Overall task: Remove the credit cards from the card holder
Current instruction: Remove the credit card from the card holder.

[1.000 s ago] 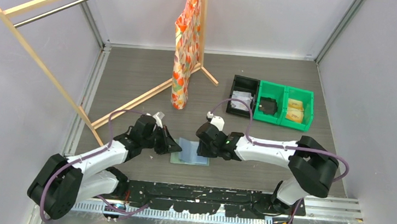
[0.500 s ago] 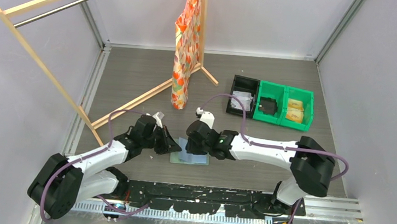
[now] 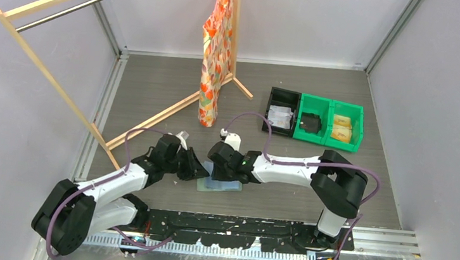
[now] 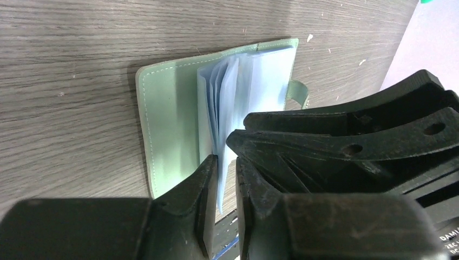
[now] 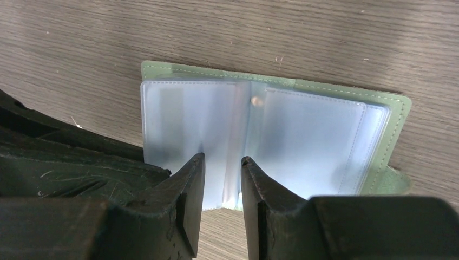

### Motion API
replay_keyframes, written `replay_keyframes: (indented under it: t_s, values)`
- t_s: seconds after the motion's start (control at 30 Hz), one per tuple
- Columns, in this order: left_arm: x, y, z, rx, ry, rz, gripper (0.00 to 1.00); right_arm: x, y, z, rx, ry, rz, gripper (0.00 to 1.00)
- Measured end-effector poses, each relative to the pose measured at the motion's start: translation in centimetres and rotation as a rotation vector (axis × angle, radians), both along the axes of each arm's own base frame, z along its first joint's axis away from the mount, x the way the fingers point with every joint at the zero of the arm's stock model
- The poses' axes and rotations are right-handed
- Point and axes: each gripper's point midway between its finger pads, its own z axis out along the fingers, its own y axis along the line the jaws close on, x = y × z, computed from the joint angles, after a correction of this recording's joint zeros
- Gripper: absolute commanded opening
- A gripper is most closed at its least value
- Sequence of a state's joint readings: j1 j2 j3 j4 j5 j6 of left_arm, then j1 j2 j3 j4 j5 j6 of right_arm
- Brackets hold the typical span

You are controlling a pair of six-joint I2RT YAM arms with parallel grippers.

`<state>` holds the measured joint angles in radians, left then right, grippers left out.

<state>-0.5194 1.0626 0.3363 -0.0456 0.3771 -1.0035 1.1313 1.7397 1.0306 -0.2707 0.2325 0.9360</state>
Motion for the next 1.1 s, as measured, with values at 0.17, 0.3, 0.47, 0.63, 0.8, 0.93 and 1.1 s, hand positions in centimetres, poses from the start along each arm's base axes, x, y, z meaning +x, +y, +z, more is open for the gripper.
replay_keyframes:
  t_s: [0.17,0.3,0.47,0.63,0.8,0.93,1.1]
  values:
    - [0.0,0.0,0.5,-0.008,-0.017,0.002,0.03,0.0,-0.5,-0.3,-0.001,-0.001,-0.021,0.36]
    - [0.1,0.0,0.7,-0.013,-0.017,0.006,0.01,-0.4,-1.3,-0.8,-0.010,0.012,-0.038,0.36]
    - [0.1,-0.2,1.1,-0.028,-0.026,0.006,0.14,-0.5,-1.8,-0.6,-0.002,0.008,-0.055,0.36]
    - [0.1,-0.3,1.8,-0.047,-0.046,0.001,0.20,-0.5,-2.7,0.1,0.003,-0.007,-0.074,0.36]
    - [0.2,-0.4,2.2,-0.056,-0.058,-0.001,0.19,-0.4,-2.9,0.5,0.007,-0.020,-0.082,0.36]
    - [0.0,-0.5,2.3,-0.063,-0.055,-0.008,0.18,-0.4,-3.3,0.2,-0.004,-0.018,-0.086,0.36]
    - [-0.1,-0.8,2.8,-0.084,-0.065,-0.025,0.17,-0.3,-3.8,0.3,-0.004,-0.019,-0.100,0.36]
